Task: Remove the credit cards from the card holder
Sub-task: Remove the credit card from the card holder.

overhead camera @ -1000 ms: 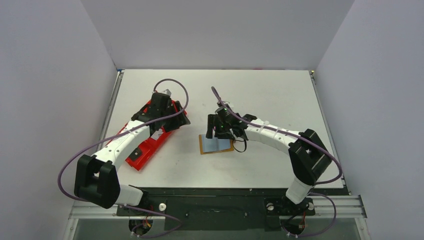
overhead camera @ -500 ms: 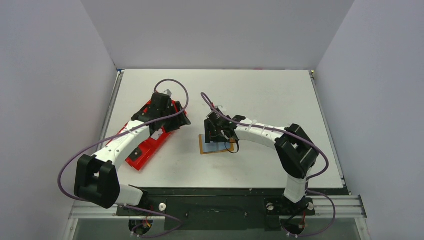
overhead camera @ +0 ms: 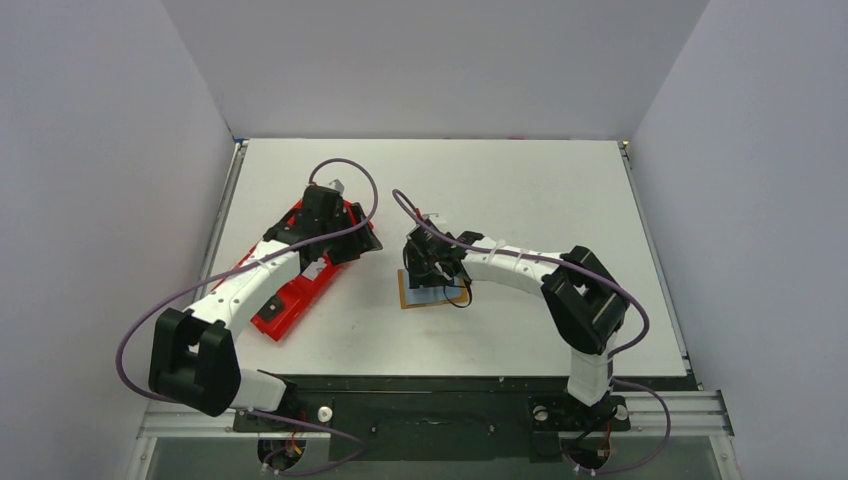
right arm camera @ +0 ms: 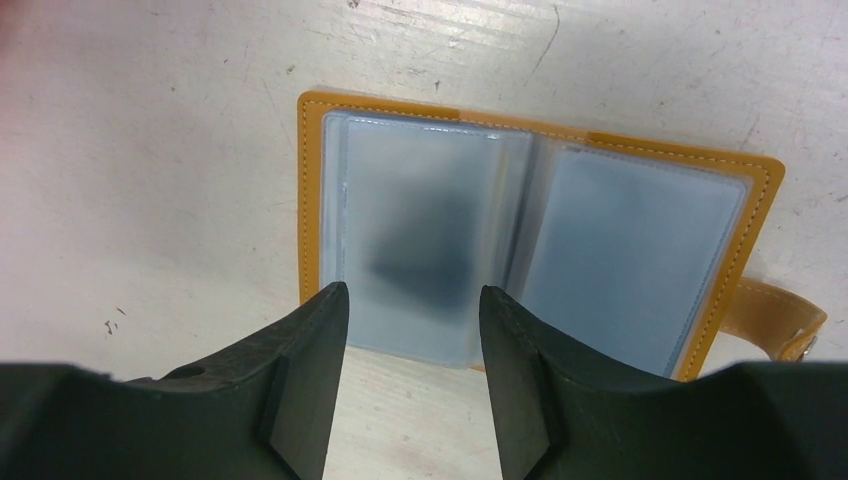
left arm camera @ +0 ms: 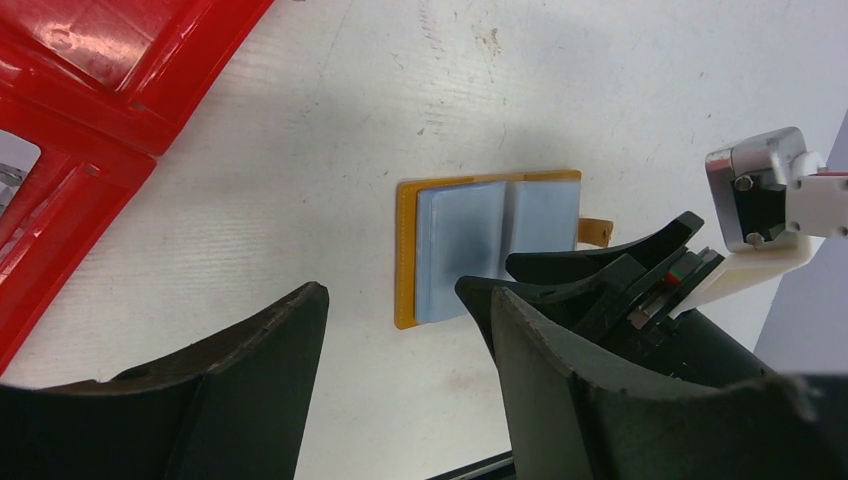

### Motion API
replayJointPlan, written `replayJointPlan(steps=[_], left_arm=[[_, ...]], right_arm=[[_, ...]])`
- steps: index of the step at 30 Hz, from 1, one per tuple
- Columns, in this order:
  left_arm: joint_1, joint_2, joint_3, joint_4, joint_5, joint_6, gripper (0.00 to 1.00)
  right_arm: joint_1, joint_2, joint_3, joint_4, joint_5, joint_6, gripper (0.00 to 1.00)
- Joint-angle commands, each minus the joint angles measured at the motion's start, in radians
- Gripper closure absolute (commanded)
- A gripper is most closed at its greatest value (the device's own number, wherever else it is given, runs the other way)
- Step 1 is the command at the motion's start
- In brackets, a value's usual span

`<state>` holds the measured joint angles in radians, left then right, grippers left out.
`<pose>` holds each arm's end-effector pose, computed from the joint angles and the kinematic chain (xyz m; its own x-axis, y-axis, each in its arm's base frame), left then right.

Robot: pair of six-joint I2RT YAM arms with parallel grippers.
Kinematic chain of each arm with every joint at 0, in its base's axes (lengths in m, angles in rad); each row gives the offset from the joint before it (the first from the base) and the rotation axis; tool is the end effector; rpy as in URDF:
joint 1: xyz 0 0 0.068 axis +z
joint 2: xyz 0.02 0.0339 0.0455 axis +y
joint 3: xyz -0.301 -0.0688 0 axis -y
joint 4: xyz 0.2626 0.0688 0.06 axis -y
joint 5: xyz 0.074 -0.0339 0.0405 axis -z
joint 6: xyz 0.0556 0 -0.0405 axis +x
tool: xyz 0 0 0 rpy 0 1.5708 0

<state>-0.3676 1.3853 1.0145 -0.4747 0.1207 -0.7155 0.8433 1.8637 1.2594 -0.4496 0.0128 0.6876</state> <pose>0.2931 -0.1201 0.2734 -0.8100 -0.3859 -0.4416 -0.1326 0.8540 -0.5032 0.2806 0.3140 0.1892 -0.9181 -0.0767 -0.3890 -0.2069 0.9296 0.3051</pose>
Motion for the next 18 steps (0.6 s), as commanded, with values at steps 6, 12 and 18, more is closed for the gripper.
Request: replayJointPlan(steps=[6,12,18], left_arm=[[-0.002,0.007,0.018,0.032,0.018,0.021,0.41],[-0.002,0.012,0.017,0.031,0.016,0.022,0.41],[-0.002,0.016,0.013,0.032,0.018,0.023,0.41]], right_arm=[[0.017,0.048,0.052,-0.018,0.051,-0.028,0.53],[0.022,0.066,0.045,-0.019,0.053,-0.025,0.55],[0.02,0.069,0.035,-0.019,0.051,-0.026,0.63]])
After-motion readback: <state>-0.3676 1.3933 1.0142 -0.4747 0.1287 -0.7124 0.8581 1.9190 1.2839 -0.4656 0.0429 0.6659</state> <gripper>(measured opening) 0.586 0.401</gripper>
